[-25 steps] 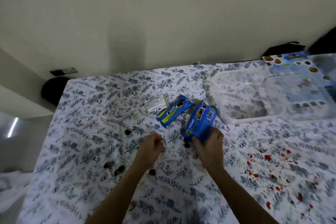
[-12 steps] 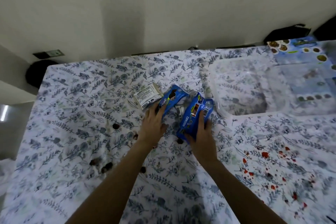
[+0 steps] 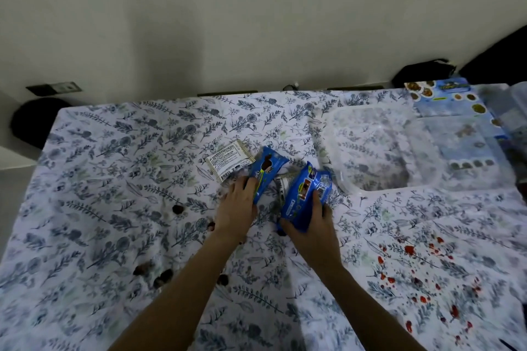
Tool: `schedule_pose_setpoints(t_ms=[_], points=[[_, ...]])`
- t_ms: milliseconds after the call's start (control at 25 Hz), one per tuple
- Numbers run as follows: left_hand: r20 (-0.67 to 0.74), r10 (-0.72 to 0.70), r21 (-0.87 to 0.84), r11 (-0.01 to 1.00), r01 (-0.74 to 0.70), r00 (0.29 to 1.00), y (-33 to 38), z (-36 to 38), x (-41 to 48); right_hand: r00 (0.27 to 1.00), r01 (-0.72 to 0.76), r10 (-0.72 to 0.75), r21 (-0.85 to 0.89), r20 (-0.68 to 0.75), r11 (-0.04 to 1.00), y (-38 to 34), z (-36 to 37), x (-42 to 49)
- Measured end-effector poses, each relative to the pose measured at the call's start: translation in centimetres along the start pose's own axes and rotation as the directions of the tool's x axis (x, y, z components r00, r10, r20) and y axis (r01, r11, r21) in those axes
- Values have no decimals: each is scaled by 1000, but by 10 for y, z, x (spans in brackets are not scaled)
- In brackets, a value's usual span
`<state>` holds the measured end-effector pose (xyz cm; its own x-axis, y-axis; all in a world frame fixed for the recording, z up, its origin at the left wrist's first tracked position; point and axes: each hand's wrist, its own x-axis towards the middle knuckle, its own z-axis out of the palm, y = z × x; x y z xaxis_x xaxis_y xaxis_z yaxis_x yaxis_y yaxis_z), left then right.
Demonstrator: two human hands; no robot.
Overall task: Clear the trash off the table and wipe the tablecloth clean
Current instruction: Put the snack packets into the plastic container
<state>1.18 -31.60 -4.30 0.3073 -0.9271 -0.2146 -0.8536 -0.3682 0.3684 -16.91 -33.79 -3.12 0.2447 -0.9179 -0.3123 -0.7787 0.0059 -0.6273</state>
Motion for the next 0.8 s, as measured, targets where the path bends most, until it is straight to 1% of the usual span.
schedule_pose_setpoints(t_ms=[80, 160, 320, 360, 400, 440, 480, 520, 560, 600, 640, 680, 720, 800], points=[[-7, 5, -2, 1000, -5, 1000, -1, 4, -4, 997, -53, 52, -8, -48, 999, -9, 4, 1], [-15, 17, 8, 1000, -17, 1000, -2, 5, -5, 996, -66, 64, -30, -59, 997, -14, 8, 2], [29, 58, 70, 996, -60, 998, -5, 1, 0, 995, -80, 81, 31, -60, 996, -14, 4, 2], [11, 45, 0, 999, -45, 999, -6, -1, 0, 995, -75, 78, 47, -64, 996, -13, 0, 1], [-19, 9, -149, 989, -11, 1000, -7, -4, 1, 995, -71, 77, 85, -68, 994, -13, -5, 0], [-49, -47, -358, 933, 27, 998, -6, -8, 0, 994, -72, 86, 178, -67, 981, -15, -11, -2], [-66, -115, -575, 816, 57, 991, -2, -14, -1, 993, -66, 92, 313, -71, 947, -18, -20, -4], [-65, -188, -752, 655, 75, 980, 5, -21, -2, 993, -42, 85, 449, -76, 892, -22, -29, -4], [-34, -258, -868, 486, 99, 966, 15, -27, -2, 994, -5, 66, 556, -89, 831, -28, -42, -4], [22, -302, -936, 329, 126, 953, 27, -33, 0, 992, 33, 49, 623, -114, 781, -32, -55, -3], [79, -318, -967, 204, 149, 945, 40, -38, 3, 988, 69, 44, 674, -149, 735, -34, -69, 1], [117, -312, -979, 124, 163, 943, 54, -43, 7, 980, 91, 61, 702, -189, 706, -31, -81, 6], [135, -294, -983, 83, 166, 946, 69, -48, 12, 970, 108, 84, 713, -228, 693, -27, -95, 12], [130, -245, -985, 75, 153, 961, 101, -55, 20, 950, 105, 128, 682, -283, 724, -13, -118, 28]])
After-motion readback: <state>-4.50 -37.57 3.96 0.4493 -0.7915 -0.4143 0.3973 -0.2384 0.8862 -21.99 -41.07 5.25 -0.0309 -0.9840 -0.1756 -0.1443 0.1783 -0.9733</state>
